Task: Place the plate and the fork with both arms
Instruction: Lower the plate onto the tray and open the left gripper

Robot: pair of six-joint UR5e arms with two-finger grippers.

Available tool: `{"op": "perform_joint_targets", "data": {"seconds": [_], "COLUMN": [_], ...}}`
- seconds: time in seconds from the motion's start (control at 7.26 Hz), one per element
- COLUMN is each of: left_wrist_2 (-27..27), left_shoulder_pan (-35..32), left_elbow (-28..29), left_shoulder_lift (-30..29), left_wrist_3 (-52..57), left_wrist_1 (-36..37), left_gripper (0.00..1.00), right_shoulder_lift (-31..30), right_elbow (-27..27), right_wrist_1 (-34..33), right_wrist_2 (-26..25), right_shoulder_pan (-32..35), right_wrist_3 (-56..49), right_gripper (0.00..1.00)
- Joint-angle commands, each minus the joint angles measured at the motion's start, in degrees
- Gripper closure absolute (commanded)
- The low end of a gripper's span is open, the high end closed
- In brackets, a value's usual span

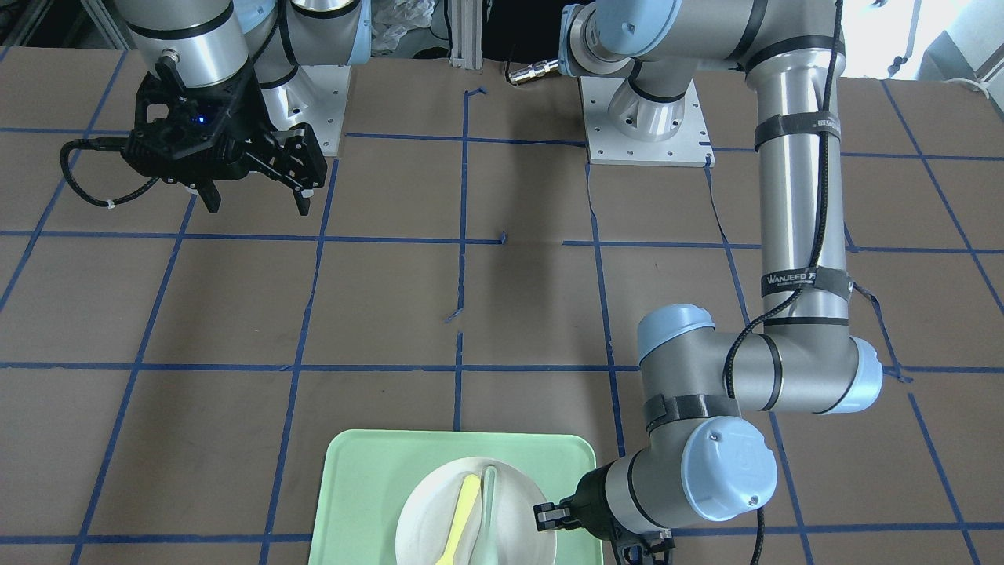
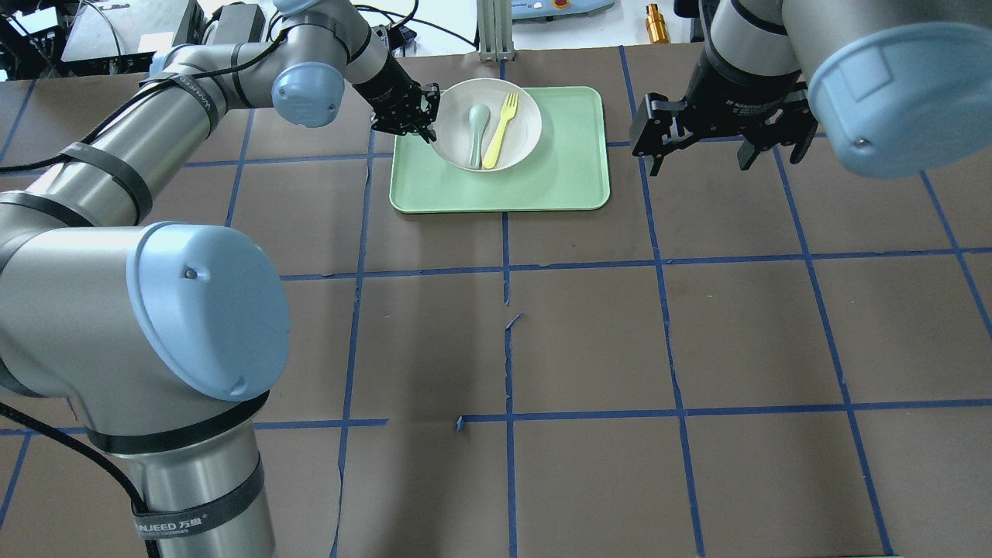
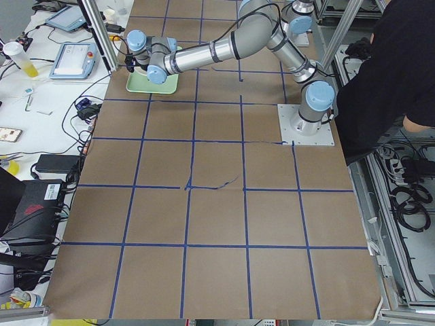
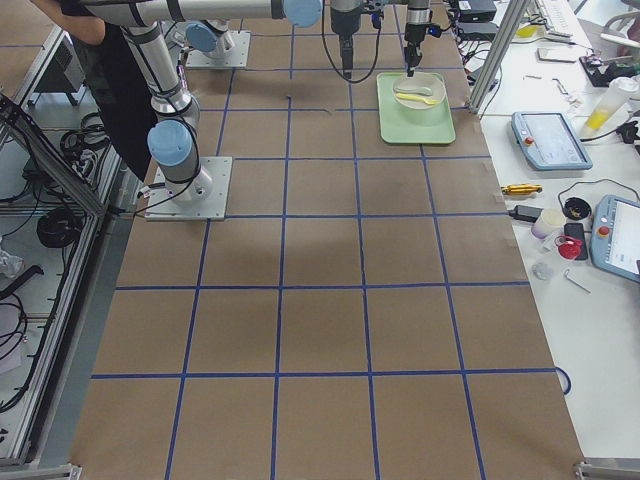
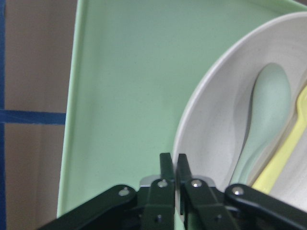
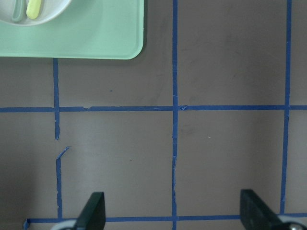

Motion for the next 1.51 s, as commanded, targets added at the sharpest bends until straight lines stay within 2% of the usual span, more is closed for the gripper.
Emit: {"op": "perform_joint_targets", "data": {"seconds": [0.0,1.38], "left_wrist_2": [-0.02,0.24], "left_shoulder_pan": [-0.91,-1.44], "left_elbow": [-0.21,-0.74], "left_shoulder_lift": [-0.23,-1.37], "left_wrist_3": [-0.81,0.68], "left_wrist_1": [0.87,0.96], "left_gripper": [1.00,1.00], "right_shoulder_lift": [0.00,0.00], "right_elbow": [-0.04,-0.04], "right_wrist_1": [-0.02,0.07], "right_wrist_2": [0.00,0.00], "right_shoulder_pan": [0.00,0.00], "right_wrist_3": [0.00,0.00], "right_gripper": [0.00,0.00]}}
